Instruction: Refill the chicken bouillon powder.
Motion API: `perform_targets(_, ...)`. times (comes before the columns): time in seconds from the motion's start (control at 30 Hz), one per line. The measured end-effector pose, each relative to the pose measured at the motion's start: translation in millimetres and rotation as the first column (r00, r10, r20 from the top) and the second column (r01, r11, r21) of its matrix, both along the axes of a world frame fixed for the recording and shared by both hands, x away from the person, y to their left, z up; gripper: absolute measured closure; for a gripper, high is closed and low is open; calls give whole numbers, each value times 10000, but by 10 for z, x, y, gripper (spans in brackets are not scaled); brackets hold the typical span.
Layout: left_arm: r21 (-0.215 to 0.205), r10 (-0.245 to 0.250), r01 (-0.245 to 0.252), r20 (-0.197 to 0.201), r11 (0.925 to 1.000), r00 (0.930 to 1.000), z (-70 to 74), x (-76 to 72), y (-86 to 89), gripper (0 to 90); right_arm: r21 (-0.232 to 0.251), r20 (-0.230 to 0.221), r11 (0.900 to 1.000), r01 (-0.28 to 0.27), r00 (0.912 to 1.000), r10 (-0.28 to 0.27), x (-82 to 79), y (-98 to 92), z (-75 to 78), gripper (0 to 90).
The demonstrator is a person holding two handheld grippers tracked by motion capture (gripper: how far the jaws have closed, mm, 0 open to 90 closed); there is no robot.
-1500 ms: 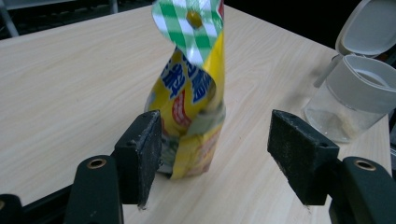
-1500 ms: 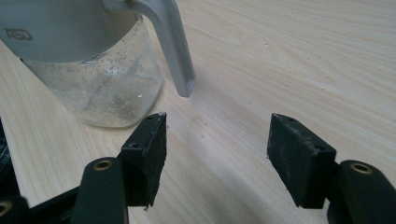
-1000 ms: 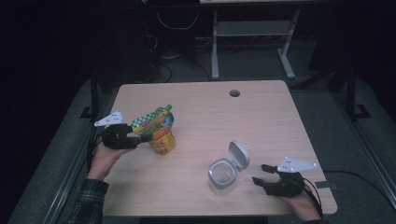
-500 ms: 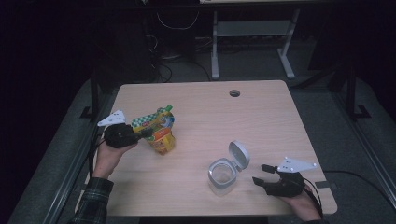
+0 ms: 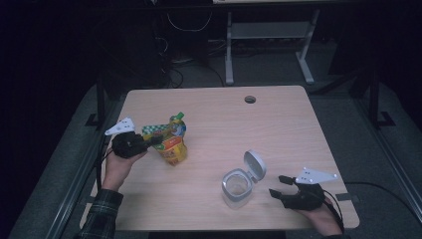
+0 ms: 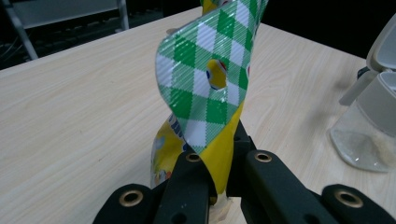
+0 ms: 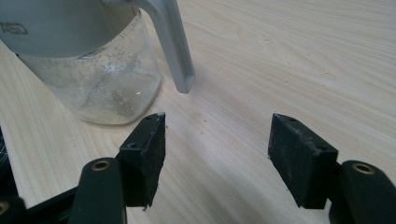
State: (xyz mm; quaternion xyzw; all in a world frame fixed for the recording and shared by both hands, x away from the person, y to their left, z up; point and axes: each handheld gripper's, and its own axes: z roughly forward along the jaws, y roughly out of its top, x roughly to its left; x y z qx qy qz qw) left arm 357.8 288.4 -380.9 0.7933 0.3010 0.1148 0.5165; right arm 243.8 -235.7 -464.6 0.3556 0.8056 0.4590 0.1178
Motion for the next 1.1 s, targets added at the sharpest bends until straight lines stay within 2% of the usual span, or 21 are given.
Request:
perform_targets(0.23,-56,72,-72,-3,10000,10000,38,-21,-4,900,11,15,10000,20,10000,-20,-1,-7,0,356)
perform_targets(0.47,-319,-9,6,-94,9995,10000,96,-54,-4,900,9,-1,10000,58,10000,-58,-2,-8,1,355)
perform_targets(0.67,-352,-199,192,-195,9992,9996,172,-157,7,900,46,-8,9999,161,9999,-161,-42,-21,12,352)
perform_targets(0.8,-749,-482,467,-173,9961,9987,236,-249,45,900,162,-48,9993,332,9994,-331,-136,-29,59,431)
perform_targets(1.0,-925,-754,736,-158,9930,9970,315,-371,31,900,265,-15,9995,188,9998,-188,-255,2,137,686)
perform_targets(1.1,-989,-851,827,-206,9917,9962,340,-411,26,900,213,104,9998,7,9999,-9,-346,6,174,843)
